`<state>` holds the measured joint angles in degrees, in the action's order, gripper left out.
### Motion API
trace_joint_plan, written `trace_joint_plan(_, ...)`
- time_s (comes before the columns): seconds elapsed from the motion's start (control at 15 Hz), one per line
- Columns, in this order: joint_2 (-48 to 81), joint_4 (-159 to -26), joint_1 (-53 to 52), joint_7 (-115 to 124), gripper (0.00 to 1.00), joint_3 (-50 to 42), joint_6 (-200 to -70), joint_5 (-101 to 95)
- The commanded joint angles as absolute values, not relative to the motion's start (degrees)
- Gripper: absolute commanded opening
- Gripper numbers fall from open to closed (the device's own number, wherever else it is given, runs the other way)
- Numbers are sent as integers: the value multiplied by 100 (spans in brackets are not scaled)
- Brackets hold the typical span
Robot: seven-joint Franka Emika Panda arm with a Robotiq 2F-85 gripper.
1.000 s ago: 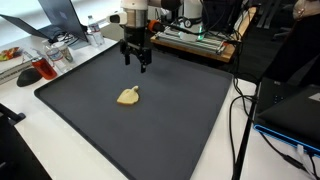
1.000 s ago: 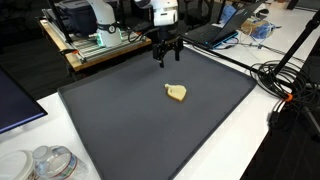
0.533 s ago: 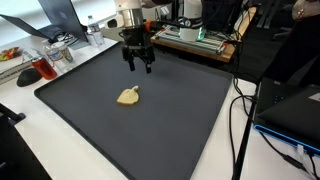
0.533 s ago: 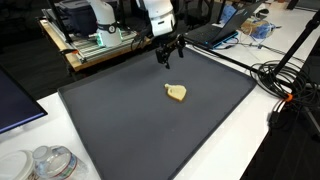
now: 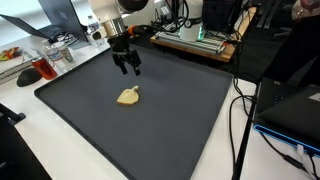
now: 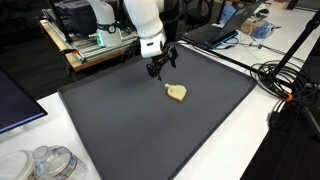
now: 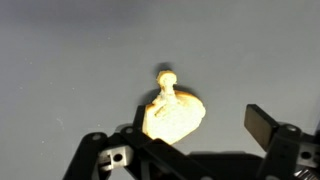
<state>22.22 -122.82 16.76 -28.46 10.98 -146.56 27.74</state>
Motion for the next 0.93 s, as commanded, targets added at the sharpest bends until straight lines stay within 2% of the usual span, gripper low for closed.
trace_joint_plan(0.0, 2724, -11647, 1633, -2916, 100, 991, -14157, 2805)
trace_joint_plan(0.87, 3824, -10517, 962, -2066, 100, 554, -14182, 1517)
